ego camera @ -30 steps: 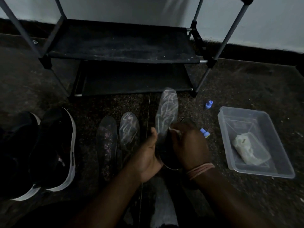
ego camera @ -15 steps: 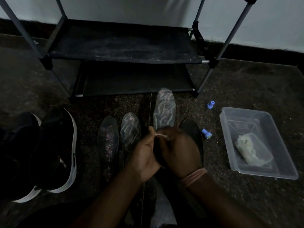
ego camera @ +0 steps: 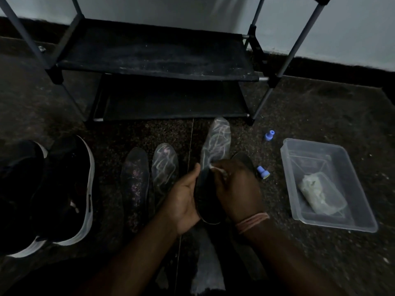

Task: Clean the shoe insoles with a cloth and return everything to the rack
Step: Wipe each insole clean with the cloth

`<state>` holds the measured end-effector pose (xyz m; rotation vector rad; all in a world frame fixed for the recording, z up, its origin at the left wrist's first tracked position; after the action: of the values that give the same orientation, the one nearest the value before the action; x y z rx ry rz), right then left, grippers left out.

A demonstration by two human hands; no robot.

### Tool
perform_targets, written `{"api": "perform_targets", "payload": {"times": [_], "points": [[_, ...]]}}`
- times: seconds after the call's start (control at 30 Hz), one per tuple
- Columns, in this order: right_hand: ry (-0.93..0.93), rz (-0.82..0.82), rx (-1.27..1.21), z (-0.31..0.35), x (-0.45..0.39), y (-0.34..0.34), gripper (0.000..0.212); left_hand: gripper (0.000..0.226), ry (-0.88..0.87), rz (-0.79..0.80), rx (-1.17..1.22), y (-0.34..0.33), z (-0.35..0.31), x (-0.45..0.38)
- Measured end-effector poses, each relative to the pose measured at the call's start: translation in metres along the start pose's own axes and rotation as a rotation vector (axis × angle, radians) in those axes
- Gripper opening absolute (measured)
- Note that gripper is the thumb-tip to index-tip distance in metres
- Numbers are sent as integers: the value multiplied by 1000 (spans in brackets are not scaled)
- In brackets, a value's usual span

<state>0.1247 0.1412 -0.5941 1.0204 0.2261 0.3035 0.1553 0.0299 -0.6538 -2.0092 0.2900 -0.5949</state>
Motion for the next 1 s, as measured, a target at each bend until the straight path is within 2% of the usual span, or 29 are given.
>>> {"api": "perform_targets", "payload": {"times": [0.07, 0.13, 0.3, 0.47, 0.6, 0.8, 0.87, 0.9, 1.0], "points": [[170, 161, -110, 19, 2, -11, 16, 55, -71, 1, 58, 6, -11, -1], [273, 249, -189, 25, 1, -15, 13, 65, -97, 17, 92, 14, -17, -3], [249, 232, -368, 14, -3, -9, 13, 68, -114, 45, 94, 14, -19, -6], [301, 375, -360, 28, 3, -15, 14, 70, -83, -32, 90, 22, -24, -9], [261, 453, -455, 29, 5, -16, 10, 58, -55, -69, 161, 19, -26, -5], [222, 565, -623, 37, 10, -26, 9, 70, -47, -64, 187, 16, -30, -2], [159, 535, -693, 31, 6, -23, 7, 71, -32, -46, 134, 11, -30, -2], [108, 456, -700, 25, 3, -21, 7, 71, -17, -36, 100, 10, -29, -2], [-7, 61, -532, 3, -4, -5, 10, 72, 20, -3, 22, 10, -22, -2]]}}
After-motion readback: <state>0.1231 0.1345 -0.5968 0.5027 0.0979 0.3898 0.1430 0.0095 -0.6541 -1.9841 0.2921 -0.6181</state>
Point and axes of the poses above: each hand's wrist, its own x-axis away from the middle knuckle, its own y-axis out of the back of the hand, z = x × y, the point moved 4 cm from there along -x, towards the middle knuckle, and after that the axes turned 12 degrees about z, right-handed, at the moved point
